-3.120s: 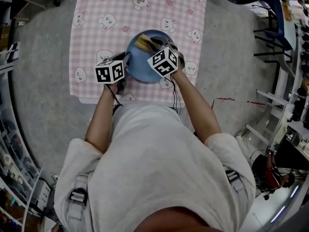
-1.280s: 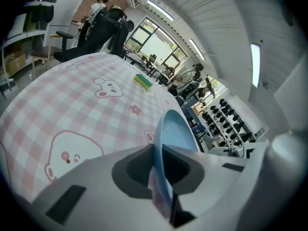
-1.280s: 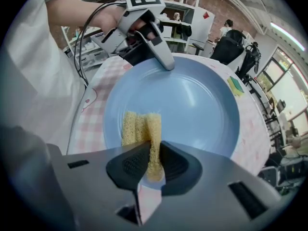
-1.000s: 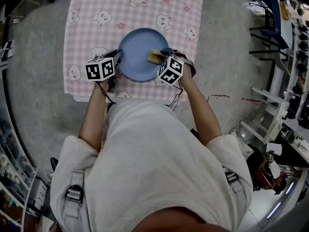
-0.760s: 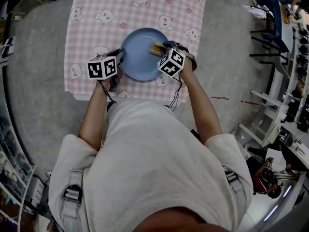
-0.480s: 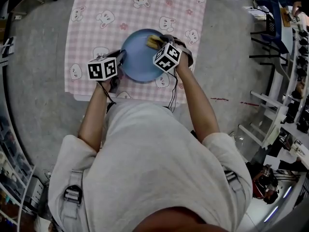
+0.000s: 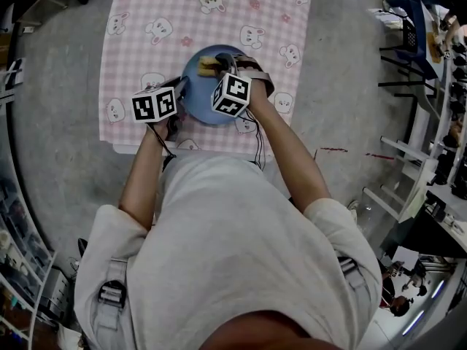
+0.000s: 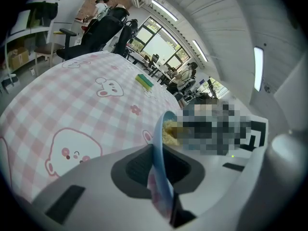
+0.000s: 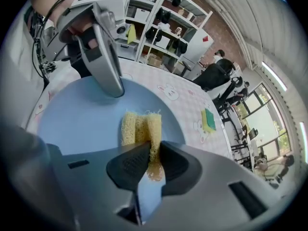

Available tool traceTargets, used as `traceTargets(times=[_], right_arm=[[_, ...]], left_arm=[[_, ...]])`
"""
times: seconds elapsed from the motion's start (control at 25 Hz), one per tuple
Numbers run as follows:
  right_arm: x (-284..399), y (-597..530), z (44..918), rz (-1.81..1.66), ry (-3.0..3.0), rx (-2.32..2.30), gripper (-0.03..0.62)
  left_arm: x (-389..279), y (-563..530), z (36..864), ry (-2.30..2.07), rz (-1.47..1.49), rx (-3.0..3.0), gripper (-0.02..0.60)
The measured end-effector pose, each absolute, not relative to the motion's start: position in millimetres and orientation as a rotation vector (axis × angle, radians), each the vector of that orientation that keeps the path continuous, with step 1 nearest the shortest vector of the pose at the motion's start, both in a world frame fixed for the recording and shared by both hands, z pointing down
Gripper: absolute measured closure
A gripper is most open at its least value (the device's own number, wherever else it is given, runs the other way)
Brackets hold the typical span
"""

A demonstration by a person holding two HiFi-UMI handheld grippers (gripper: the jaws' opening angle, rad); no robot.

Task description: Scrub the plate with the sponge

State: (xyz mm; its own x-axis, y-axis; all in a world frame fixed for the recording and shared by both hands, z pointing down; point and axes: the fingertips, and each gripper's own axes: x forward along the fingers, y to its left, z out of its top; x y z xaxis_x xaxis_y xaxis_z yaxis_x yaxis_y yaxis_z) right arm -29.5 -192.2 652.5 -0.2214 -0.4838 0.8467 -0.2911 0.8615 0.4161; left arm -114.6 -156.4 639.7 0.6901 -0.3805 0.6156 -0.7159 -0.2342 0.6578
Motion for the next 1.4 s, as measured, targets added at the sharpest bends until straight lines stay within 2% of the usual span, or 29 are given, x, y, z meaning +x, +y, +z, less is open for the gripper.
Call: traceTargets(times=[0.52,0.96,1.4], right_arm=[[-64.6,-115.3,659.9,-0.196,-1.911,0.378,0.533],[2.8,-70.8,683.1,-0.015,-1.827,0.442,0.533],[58.6,-135.1,683.2,0.112,-1.727,0.678,0.533]], left_arm=[[-119.6,-160.3,648.7,-0.882,0.394,1.830,0.531],[-122.0,-152.9,654.1,-0.852,0.354,1.795,0.528],[-117.7,-154.3,649.9,-0.859,0.366,1.833,0.526]])
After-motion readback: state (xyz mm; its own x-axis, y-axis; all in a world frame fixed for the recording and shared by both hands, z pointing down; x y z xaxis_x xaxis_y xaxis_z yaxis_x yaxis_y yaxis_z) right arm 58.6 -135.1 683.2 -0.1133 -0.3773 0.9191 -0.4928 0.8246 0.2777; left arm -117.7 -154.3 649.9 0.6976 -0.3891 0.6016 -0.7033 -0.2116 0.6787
